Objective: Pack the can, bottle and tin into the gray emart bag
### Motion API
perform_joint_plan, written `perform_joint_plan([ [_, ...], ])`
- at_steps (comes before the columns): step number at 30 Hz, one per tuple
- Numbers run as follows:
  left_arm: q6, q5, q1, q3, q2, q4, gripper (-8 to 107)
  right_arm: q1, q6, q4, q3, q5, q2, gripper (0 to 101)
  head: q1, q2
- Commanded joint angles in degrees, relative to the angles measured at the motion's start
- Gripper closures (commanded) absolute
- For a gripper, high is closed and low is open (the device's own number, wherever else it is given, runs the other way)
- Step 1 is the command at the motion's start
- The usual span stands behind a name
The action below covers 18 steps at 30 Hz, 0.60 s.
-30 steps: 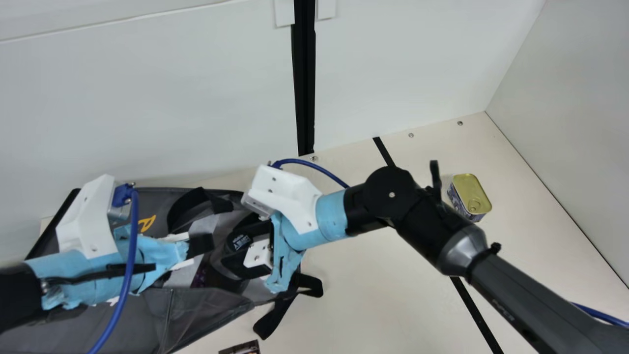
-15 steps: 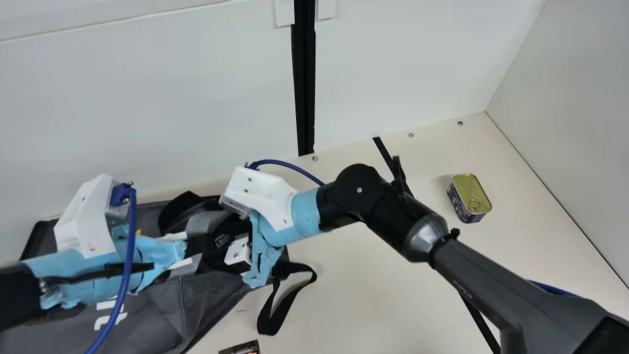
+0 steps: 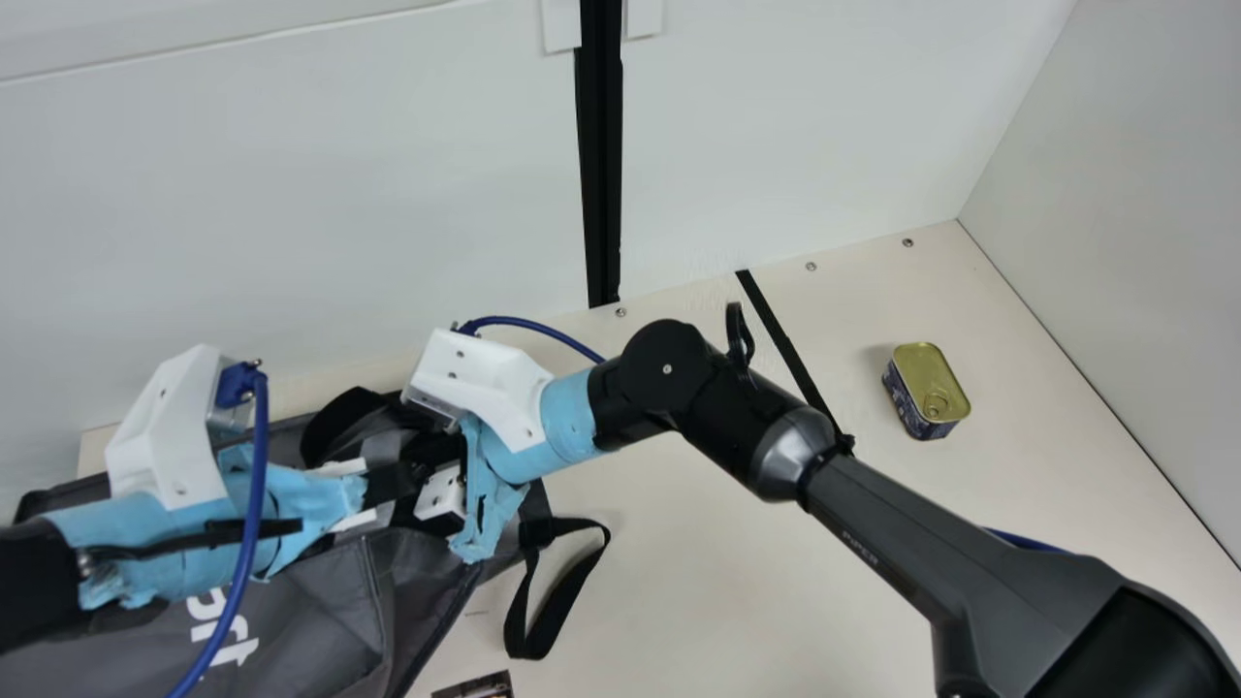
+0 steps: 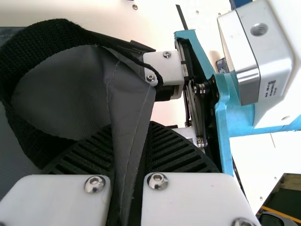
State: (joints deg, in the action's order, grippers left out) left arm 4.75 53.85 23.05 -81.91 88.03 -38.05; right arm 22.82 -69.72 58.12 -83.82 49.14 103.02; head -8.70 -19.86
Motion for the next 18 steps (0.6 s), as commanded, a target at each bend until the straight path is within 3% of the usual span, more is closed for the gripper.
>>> perform_joint_plan([
  [1, 0.0, 0.0, 0.0, 0.0, 0.0, 0.0, 89, 0.0, 0.1, -0.2, -0.2, 0.2, 0.2, 78, -1.3, -0.1],
  [18, 0.0, 0.0, 0.0, 0.0, 0.0, -0.5, 89, -1.9, -0.5, -0.9, 0.1, 1.6, 0.2, 21, -1.3, -0.1],
])
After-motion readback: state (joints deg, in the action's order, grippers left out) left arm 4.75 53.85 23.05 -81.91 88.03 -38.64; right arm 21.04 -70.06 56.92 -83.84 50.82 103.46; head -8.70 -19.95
